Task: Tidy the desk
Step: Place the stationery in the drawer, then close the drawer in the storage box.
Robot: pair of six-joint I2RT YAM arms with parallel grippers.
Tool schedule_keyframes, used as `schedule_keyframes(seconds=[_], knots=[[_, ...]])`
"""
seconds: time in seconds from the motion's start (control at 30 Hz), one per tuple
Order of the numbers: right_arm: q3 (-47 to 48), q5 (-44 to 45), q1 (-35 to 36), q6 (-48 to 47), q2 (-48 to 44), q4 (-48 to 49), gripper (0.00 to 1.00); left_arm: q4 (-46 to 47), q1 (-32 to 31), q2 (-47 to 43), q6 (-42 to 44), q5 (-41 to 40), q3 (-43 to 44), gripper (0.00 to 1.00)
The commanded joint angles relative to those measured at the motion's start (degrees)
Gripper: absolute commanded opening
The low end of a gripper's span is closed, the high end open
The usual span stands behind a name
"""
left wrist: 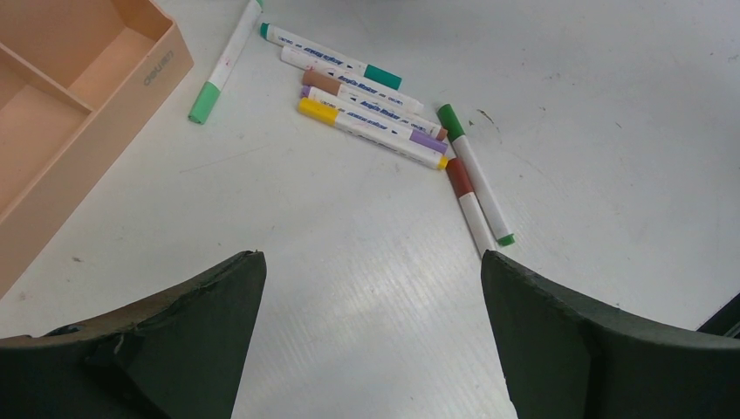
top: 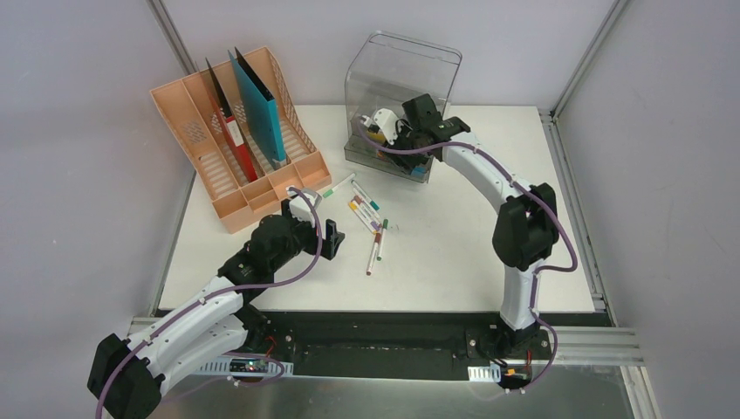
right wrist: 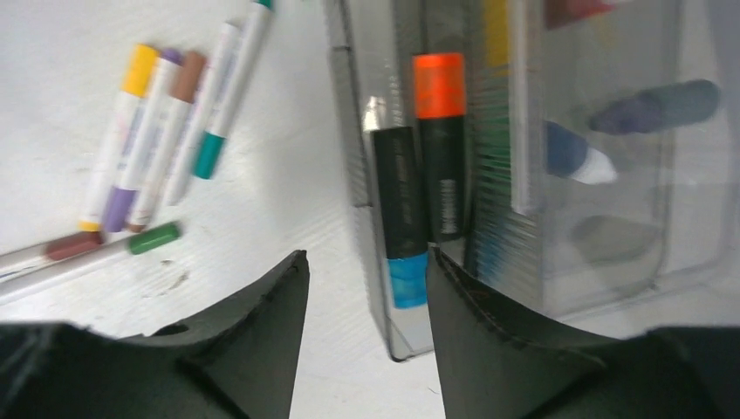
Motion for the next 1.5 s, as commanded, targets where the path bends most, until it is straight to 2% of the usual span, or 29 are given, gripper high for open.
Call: schedule_keyframes(seconds=[0.0,0.17,0.33,0.57,0.73,0.87,1.0,1.1,1.3,1.43,1.47], knots=[[2.32,-12.45,0.38,3.62,-5.04,-4.23,0.54,1.39,-0.05,0.13,-0.21,-0.59,-0.01,0.97],[2.40,-24.12,0.39,3.56,-6.29,-8.19,0.56,1.39,0.00,0.04,-0.30,-0.56,-0.08,0.97],[2.34,-31.51,0.46,3.63,-6.86,-9.83,0.56,1.39,0.00,-0.04,-0.48,-0.63,-0.13,0.97],[0.69,-36.63,0.58,4.28,-7.00,-9.35,0.55,2.53,-0.02,-0.78,-1.92,0.67,-0.67,0.97],[-1.91,-34.40,1.56,4.29,-6.37,-6.56,0.51,3.42,-0.01,-0.70,-2.24,1.34,-1.02,0.97],[-5.31,-19.83,4.30,3.20,-5.54,-0.78,0.34,3.41,0.00,-0.82,-2.22,1.39,-1.05,0.97],[-5.90,-9.48,6.01,1.59,-2.63,1.96,0.14,3.32,0.00,-0.93,-2.15,1.04,-1.23,0.97],[-5.86,-3.42,6.47,1.09,-0.04,4.63,0.02,3.32,0.00,-0.87,-2.19,0.87,-1.21,0.97],[-6.16,14.76,6.48,1.45,4.18,15.08,0.00,3.32,0.01,-0.82,-2.15,0.53,-1.39,0.97],[-8.13,27.42,6.39,0.70,5.48,27.17,0.00,3.41,0.00,-0.66,-2.18,0.38,-1.38,0.97],[-8.88,30.16,6.39,-0.27,5.93,29.97,0.05,3.41,0.00,-0.66,-2.22,0.37,-1.40,0.97]])
